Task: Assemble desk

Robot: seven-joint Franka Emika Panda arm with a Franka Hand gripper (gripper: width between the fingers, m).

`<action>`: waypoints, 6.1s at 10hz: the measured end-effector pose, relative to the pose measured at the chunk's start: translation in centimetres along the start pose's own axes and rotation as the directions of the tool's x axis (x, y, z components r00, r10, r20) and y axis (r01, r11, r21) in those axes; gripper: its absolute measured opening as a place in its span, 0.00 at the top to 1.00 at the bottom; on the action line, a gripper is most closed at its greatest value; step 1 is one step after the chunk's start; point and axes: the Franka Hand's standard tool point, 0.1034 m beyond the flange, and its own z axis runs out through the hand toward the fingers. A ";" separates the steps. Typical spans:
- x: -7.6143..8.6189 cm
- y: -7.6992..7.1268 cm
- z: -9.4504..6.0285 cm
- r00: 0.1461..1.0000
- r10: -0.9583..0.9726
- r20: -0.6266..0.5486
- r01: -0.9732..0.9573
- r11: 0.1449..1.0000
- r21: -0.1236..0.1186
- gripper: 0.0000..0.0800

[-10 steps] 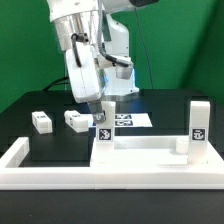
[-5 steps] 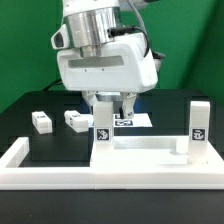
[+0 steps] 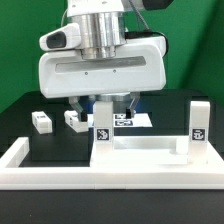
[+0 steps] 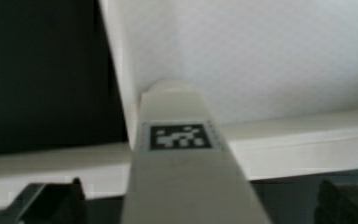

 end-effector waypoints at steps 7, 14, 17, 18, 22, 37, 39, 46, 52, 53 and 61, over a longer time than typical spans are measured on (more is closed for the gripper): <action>-0.1 0.2 0.1 0.935 0.356 0.001 -0.356 0.935 -0.003 0.63; -0.3 0.5 0.3 0.253 0.967 0.040 -0.962 0.248 0.115 0.63; -0.3 -0.1 0.4 -0.003 0.996 0.088 -0.994 -0.013 0.110 0.63; -0.3 -0.3 0.3 -0.009 0.996 0.087 -0.994 -0.018 0.110 0.63; -0.3 -0.3 0.3 0.419 0.908 0.014 -0.902 0.414 0.120 0.33; -0.6 0.8 0.4 0.964 0.262 -0.053 -0.261 0.965 0.033 0.64; -0.5 0.6 0.5 0.874 0.484 -0.049 -0.482 0.875 0.037 0.64; -0.3 -0.3 0.6 0.108 0.992 0.064 -0.992 0.104 0.070 0.64; -0.3 0.1 0.6 -0.242 0.965 0.099 -0.968 -0.247 0.045 0.63; -0.4 0.2 0.5 -0.251 0.964 0.091 -0.966 -0.255 0.038 0.63; -1.9 -6.4 -3.8 -0.090 0.987 0.132 -0.993 -0.099 0.061 0.19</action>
Offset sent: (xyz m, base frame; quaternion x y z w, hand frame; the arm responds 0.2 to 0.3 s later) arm 0.0000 0.0000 0.0000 0.0000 0.0000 0.1938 0.9810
